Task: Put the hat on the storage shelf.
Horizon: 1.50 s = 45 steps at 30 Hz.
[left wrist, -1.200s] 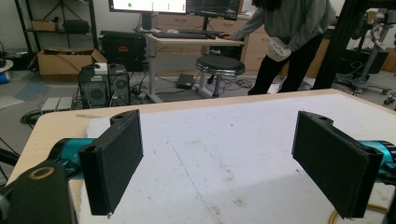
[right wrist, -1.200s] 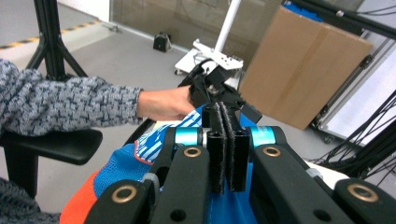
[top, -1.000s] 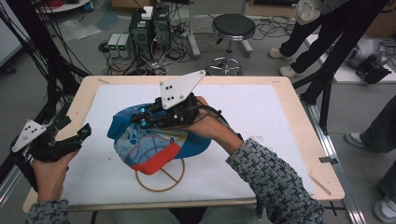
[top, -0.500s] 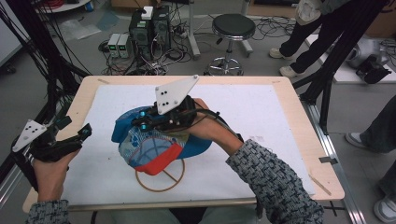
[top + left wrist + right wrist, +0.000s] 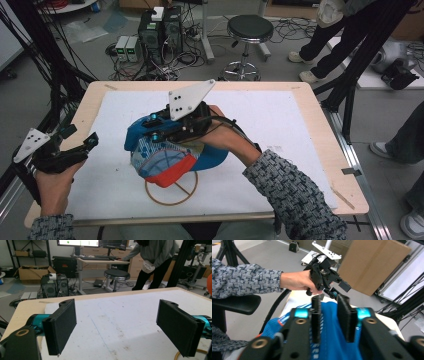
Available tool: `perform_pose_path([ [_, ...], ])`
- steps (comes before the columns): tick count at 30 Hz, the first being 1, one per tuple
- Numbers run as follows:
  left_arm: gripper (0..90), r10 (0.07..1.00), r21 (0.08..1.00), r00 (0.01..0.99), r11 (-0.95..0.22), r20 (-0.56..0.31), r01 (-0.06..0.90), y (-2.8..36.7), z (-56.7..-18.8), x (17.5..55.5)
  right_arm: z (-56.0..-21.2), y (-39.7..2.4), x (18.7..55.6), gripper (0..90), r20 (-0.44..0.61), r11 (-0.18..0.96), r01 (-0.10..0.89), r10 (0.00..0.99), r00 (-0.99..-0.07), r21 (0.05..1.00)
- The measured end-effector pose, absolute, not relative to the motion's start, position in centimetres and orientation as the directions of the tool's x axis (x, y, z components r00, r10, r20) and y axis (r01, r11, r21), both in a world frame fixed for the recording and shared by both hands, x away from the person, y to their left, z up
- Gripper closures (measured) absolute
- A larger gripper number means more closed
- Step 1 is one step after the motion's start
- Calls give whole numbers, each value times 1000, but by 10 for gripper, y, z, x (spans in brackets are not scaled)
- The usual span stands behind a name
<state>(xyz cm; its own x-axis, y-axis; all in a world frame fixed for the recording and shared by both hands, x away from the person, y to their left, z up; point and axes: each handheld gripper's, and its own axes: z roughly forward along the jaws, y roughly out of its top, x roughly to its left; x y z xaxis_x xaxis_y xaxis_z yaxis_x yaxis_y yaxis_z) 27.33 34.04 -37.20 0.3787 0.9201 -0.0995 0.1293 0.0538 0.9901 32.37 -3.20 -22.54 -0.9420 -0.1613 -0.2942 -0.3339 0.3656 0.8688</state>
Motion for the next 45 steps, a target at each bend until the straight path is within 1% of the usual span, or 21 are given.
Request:
perform_pose_path([
  [6, 166, 919, 990, 381, 49, -97, 133, 339, -373, 274, -225, -34, 325, 671, -285, 353, -319, -146, -947, 880],
  [10, 166, 920, 990, 379, 51, -98, 131, 340, -372, 273, -225, -35, 325, 671, -284, 351, -316, -141, -948, 881],
  [14, 166, 920, 990, 379, 52, -98, 130, 340, -372, 273, -224, -40, 327, 630, -287, 338, -310, -117, -951, 889],
  [16, 166, 920, 990, 379, 52, -98, 131, 340, -372, 273, -224, -42, 328, 627, -287, 331, -307, -110, -952, 892],
  [17, 166, 920, 990, 379, 52, -98, 131, 340, -372, 273, -222, -47, 330, 586, -285, 326, -298, -88, -954, 897],
  [18, 166, 920, 990, 379, 52, -98, 131, 340, -372, 273, -222, -47, 330, 586, -285, 326, -298, -88, -954, 897],
  [21, 166, 920, 990, 379, 52, -99, 131, 340, -373, 274, -219, -56, 334, 539, -275, 305, -275, -45, -960, 912],
  [22, 166, 920, 990, 379, 52, -99, 132, 340, -373, 274, -219, -56, 334, 539, -275, 305, -275, -45, -960, 912],
  [23, 166, 920, 990, 378, 52, -99, 132, 340, -373, 274, -218, -62, 336, 515, -271, 293, -265, -21, -962, 919],
  [25, 166, 920, 990, 378, 52, -99, 133, 340, -373, 274, -217, -65, 337, 504, -267, 286, -257, -7, -964, 923],
  [31, 166, 922, 989, 375, 50, -99, 138, 340, -374, 274, -214, -92, 347, 409, -252, 235, -221, 110, -962, 947],
  [33, 166, 922, 989, 374, 49, -98, 139, 341, -374, 274, -215, -101, 349, 389, -248, 222, -212, 149, -957, 952],
  [34, 166, 922, 989, 373, 50, -99, 139, 341, -375, 274, -215, -101, 349, 389, -248, 222, -212, 149, -957, 952],
  [35, 166, 922, 989, 374, 49, -99, 140, 341, -375, 274, -215, -112, 353, 356, -237, 207, -197, 191, -952, 958],
  [39, 166, 924, 989, 368, 54, -102, 141, 342, -375, 273, -216, -129, 358, 304, -223, 182, -179, 260, -940, 967],
  [40, 166, 924, 989, 368, 53, -102, 140, 342, -375, 273, -216, -129, 358, 304, -223, 182, -179, 260, -940, 967],
  [41, 166, 925, 989, 367, 54, -102, 140, 342, -375, 273, -215, -138, 359, 289, -213, 181, -165, 294, -932, 970],
  [45, 166, 924, 989, 370, 51, -100, 141, 342, -375, 273, -215, -152, 361, 252, -213, 160, -166, 341, -916, 973],
])
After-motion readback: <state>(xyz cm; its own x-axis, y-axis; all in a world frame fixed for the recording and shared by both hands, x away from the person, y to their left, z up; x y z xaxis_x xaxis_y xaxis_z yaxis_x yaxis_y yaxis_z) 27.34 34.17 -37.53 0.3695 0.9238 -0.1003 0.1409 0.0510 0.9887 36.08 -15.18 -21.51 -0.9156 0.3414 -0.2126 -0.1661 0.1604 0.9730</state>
